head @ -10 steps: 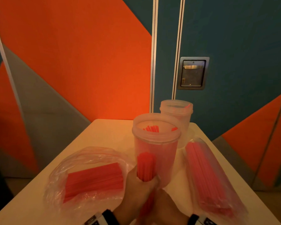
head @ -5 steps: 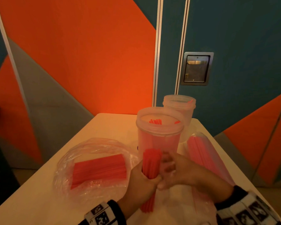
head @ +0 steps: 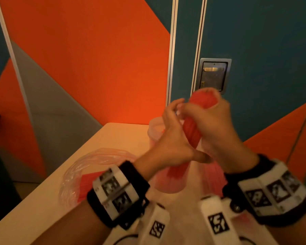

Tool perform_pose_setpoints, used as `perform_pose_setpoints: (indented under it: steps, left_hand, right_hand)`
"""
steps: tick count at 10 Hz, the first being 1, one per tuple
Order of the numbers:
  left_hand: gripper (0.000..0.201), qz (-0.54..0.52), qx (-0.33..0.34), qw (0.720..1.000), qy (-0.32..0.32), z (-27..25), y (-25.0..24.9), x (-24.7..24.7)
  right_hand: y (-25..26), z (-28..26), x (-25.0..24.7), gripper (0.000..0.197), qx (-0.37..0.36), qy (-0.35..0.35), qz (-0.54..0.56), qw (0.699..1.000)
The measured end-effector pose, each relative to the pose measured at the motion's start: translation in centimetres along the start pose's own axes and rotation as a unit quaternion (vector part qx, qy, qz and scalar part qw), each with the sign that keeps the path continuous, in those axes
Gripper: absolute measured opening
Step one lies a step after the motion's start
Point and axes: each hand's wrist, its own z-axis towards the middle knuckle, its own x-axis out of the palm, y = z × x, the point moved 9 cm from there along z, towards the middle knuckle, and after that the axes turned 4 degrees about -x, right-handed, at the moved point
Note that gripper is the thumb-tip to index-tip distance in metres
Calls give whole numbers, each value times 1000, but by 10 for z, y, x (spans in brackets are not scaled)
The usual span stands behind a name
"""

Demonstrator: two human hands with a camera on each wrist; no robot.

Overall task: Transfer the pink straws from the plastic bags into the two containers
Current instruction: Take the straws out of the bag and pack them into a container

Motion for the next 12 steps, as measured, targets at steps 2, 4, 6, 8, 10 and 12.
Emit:
perform_pose_setpoints:
  steps: [2,4,6,8,10,12]
  left_hand:
    - [93,7,-105,989,-106,28,40,-53]
    - [69,9,-279,947,-156,13,114,-37]
    - [45,120,-66,955,-264,-37,69,-35]
    - [57,113,-6,962,-249,-50,65,-23]
    - [56,129,27,962,-239,-54,66,-26]
    - [56,153,27,963,-222,-56,65,-24]
  right_hand:
    - [49,53,-43,32,-72,-68,170,980]
    - [39,55,-38,33,-107,-80,200,971]
    - [-3,44,-42,37,-59,-95,166,980]
    - [-8,35,-35,37,-69,-69,134,986]
    - [-10,19,-20,44,-115,-7,62,991]
    - [-79,-17,22,38,-18,195,-78,977]
